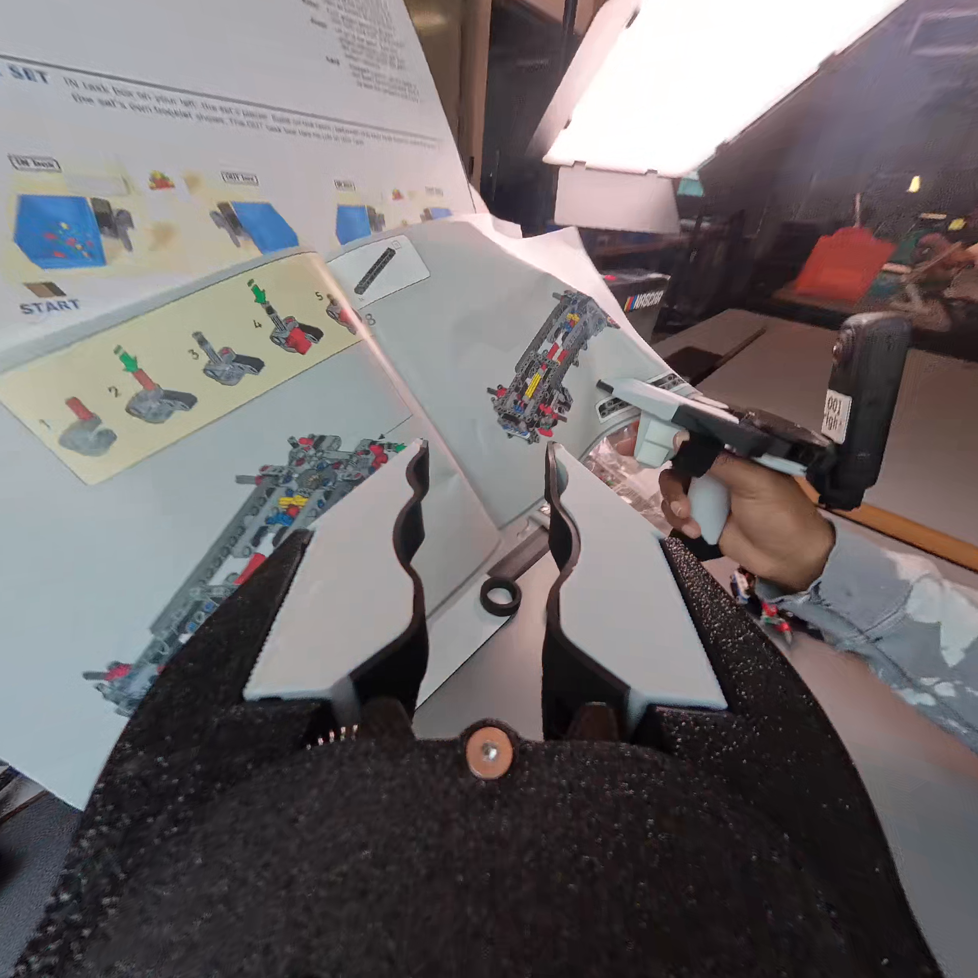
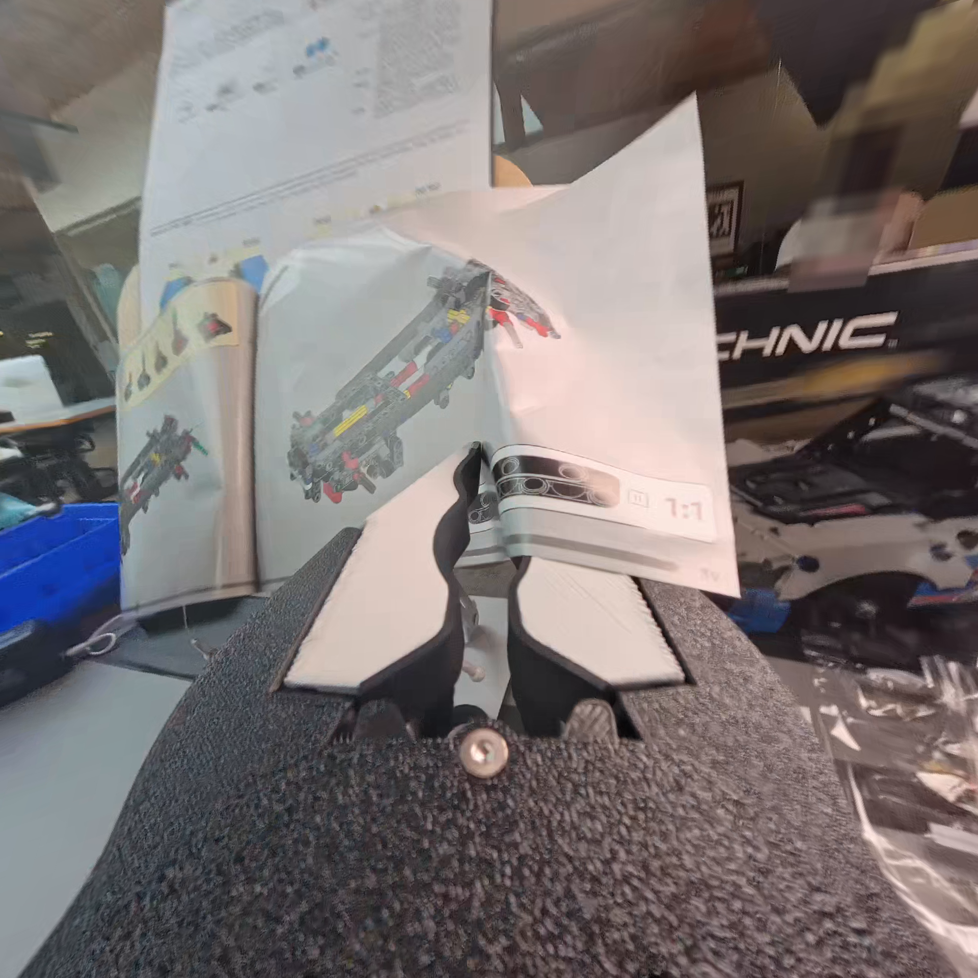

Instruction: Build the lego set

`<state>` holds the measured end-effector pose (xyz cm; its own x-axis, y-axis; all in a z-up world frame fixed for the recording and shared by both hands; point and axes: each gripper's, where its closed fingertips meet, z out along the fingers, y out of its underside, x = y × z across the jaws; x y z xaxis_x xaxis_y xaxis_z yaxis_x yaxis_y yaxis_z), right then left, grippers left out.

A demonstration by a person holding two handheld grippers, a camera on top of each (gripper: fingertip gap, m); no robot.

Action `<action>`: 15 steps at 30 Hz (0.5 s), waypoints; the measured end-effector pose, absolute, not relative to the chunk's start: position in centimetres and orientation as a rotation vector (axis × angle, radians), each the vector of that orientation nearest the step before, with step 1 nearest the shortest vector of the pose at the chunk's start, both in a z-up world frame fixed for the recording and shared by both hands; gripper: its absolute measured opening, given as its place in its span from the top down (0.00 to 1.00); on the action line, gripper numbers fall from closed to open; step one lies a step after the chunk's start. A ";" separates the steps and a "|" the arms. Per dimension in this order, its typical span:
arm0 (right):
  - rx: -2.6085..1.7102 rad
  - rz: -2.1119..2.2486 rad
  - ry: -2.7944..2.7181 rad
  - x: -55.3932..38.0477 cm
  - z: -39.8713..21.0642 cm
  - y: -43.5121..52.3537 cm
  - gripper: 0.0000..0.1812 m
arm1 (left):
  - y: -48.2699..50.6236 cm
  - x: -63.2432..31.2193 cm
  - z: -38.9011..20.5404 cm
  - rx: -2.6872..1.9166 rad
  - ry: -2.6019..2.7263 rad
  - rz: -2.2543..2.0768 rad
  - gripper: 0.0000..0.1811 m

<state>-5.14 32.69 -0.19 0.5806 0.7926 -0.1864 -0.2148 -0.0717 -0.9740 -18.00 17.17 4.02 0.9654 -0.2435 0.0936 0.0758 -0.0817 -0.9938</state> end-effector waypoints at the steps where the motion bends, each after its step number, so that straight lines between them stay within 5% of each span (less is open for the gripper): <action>1: -1.465 0.968 -0.497 -5.2 -1.4 34.0 0.98 | 18.1 -18.0 2.7 -1.673 0.140 -0.226 0.76; 8: -1.585 1.213 -0.467 -7.6 -6.3 35.6 1.00 | 23.9 -22.2 -5.8 -1.889 0.262 0.311 0.58; 15: -1.624 1.149 -0.569 -8.0 -8.2 34.7 1.00 | 23.7 -21.2 -6.4 -1.880 0.319 0.266 0.66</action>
<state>-8.03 34.66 -8.19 0.4326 0.8065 -0.4030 -0.1687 -0.3666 -0.9149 -21.21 23.73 -6.35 0.9374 -0.0887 -0.3369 -0.3473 -0.3106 -0.8848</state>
